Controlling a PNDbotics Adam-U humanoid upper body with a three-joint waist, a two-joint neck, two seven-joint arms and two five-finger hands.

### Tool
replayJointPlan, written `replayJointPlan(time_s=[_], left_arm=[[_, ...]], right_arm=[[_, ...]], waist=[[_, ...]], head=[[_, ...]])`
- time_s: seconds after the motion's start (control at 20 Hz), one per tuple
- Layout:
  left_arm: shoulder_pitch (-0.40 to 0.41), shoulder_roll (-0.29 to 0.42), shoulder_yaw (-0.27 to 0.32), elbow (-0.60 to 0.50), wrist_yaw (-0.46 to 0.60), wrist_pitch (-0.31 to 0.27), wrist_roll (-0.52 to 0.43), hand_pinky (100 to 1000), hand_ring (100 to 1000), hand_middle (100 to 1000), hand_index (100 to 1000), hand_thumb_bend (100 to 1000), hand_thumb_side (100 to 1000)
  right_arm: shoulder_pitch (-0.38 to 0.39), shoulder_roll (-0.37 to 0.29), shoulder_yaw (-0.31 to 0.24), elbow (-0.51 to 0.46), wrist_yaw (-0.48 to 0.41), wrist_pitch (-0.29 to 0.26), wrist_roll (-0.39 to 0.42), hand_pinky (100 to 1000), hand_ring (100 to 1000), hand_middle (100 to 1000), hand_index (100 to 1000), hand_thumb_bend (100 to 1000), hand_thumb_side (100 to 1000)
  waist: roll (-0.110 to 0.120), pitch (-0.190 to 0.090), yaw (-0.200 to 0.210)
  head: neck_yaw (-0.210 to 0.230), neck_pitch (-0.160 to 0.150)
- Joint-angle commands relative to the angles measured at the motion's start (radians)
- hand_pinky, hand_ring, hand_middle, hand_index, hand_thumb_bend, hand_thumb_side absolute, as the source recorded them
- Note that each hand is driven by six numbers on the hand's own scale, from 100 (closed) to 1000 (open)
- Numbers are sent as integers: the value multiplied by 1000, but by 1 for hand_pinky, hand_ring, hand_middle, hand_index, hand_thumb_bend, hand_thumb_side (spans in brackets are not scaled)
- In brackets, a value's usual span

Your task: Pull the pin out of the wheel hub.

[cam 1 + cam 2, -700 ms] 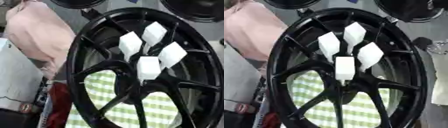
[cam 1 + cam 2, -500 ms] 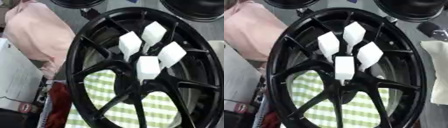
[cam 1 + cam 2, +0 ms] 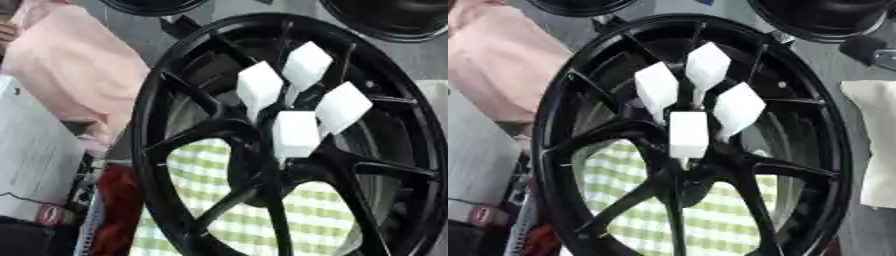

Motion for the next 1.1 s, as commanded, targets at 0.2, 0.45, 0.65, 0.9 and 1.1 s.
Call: replayJointPlan(time_s=[0.2,0.45,0.65,0.9,1.1], left_arm=[[-5,20,7,-20,-3,1,-3,900,628,631,795,100,785],[-7,22,4,-20,0,2,-7,900,628,631,795,100,786],[-9,24,1,-20,0,4,-10,900,627,630,795,100,786],[-12,25,-1,-20,0,5,-13,900,627,630,795,100,788],[-15,25,-2,-20,-1,6,-15,900,626,630,795,100,789]], right_arm=[[-21,-64,57,-17,42,-55,89,844,821,746,820,500,168],[-58,-68,115,-17,46,-85,147,851,832,770,840,514,147],[-90,-66,155,-12,37,-95,182,855,837,778,848,515,136],[-103,-66,185,-14,15,-106,203,856,836,775,847,510,125],[-101,-68,197,-17,0,-119,188,853,829,769,845,501,105]], waist=[[-1,-31,7],[-5,-31,15],[-10,-29,21],[-16,-27,29],[-20,-23,34]], head=[[-11,-20],[-22,-31],[-29,-35],[-33,-41],[-34,-44]])
